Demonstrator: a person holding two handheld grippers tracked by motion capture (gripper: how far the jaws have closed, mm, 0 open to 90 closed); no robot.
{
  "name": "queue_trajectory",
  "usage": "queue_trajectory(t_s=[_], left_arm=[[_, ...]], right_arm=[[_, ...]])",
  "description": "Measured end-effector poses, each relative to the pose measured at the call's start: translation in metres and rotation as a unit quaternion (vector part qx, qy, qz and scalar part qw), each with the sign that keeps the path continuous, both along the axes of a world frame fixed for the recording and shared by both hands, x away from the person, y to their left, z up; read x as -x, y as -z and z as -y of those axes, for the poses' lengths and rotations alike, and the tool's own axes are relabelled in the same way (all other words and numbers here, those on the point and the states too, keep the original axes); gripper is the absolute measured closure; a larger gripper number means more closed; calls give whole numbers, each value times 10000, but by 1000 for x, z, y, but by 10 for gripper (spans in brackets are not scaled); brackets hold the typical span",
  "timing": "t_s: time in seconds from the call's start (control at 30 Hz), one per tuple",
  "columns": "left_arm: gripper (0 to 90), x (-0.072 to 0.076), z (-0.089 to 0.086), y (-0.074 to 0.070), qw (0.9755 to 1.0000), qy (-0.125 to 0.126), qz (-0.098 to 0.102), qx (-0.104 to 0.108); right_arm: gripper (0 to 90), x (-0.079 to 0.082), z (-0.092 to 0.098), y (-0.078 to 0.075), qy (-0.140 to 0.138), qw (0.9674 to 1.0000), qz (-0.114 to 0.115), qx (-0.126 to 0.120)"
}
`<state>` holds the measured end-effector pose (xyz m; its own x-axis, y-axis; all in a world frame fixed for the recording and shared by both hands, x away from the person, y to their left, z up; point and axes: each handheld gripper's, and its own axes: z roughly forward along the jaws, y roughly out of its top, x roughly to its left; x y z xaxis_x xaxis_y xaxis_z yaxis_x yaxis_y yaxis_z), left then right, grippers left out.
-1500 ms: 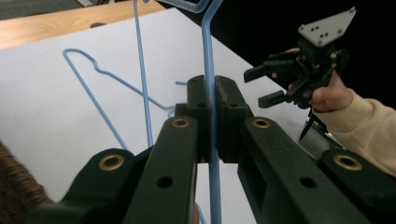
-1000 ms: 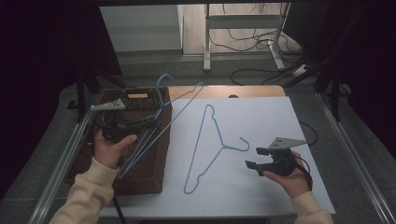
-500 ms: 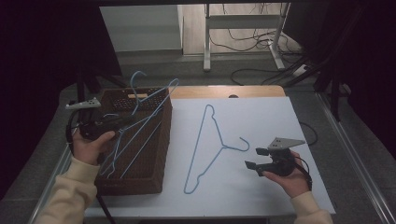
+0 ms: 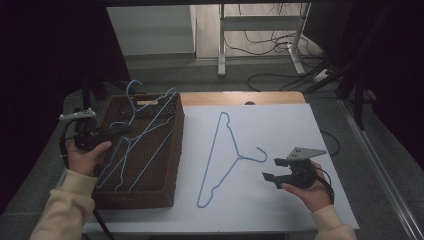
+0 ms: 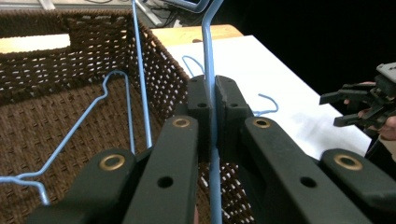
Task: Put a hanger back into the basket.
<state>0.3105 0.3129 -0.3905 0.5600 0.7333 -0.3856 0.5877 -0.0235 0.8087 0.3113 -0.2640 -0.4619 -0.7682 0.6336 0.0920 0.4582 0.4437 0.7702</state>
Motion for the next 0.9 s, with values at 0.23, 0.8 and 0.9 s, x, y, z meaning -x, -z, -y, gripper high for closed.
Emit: queue_trajectory(t_s=[0.23, 0.8, 0.9], left_arm=[[862, -7, -1, 13, 9998, -65, -163, -74], [861, -13, 2, 49, 9986, -88, -521, 4], [861, -13, 4, 52, 9983, -46, -576, -53]], right_arm=[[280, 0, 0, -1, -11, 10000, 14, 5], [280, 0, 1, -2, -2, 10000, 46, 15], [280, 0, 1, -2, -1, 10000, 47, 21]])
